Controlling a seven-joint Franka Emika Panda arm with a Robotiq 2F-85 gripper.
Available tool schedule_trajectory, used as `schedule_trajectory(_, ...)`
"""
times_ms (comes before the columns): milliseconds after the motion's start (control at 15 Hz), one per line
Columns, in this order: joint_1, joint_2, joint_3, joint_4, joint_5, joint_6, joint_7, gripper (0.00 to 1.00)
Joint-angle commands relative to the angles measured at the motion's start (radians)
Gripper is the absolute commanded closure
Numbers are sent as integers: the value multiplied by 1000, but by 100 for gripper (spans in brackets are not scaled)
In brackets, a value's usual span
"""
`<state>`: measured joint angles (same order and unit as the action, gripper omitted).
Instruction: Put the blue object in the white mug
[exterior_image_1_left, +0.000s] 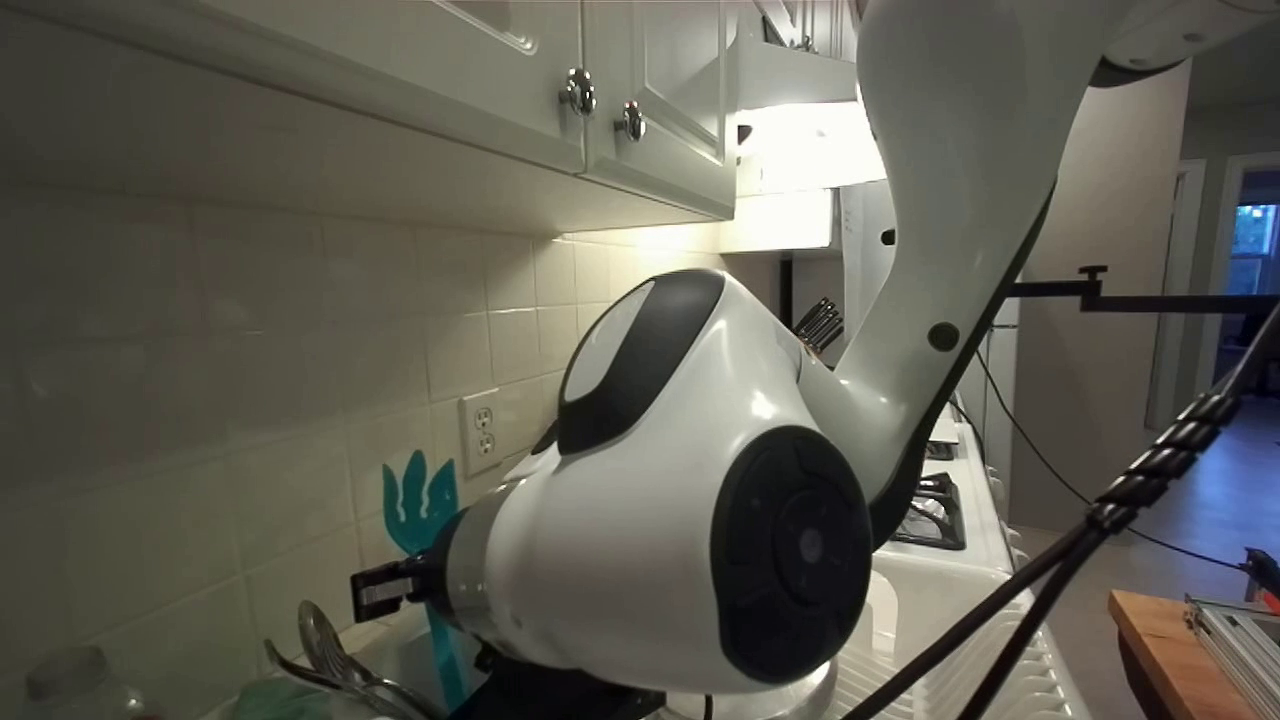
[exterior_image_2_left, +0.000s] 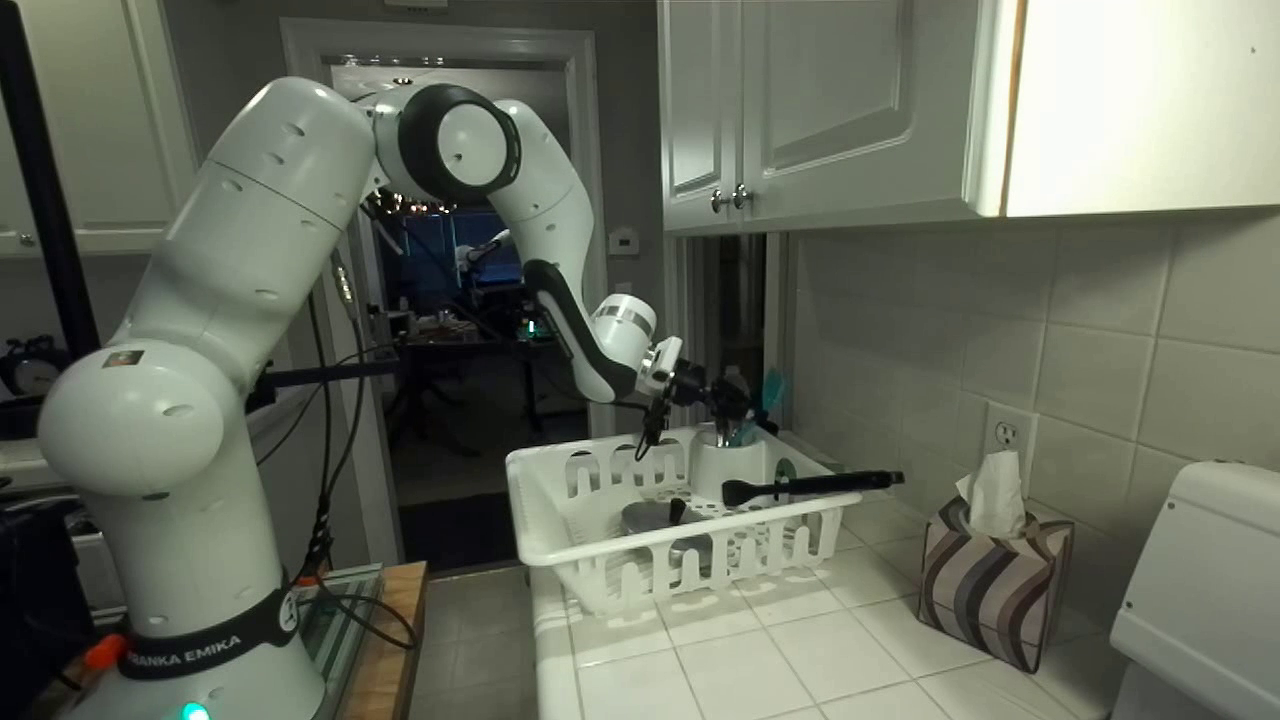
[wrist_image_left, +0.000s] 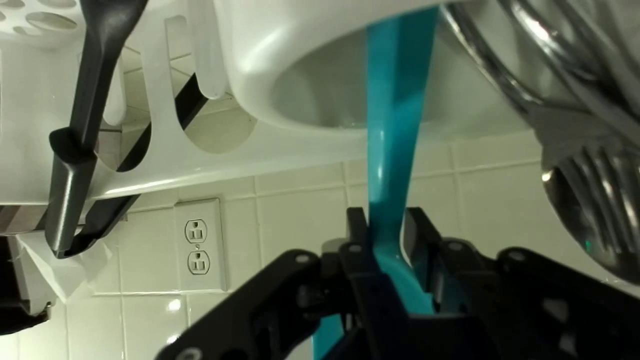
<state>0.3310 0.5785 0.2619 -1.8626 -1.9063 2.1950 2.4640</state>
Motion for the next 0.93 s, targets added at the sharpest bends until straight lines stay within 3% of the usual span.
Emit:
schedule_trajectory(0, -8, -19, 19, -26, 17, -16, 20, 43)
schedule_trajectory(400, -19, -55, 27, -49, 17, 4, 45, 1)
schedule_trajectory(867, -101, -177, 43, -127, 133, 249, -75, 0)
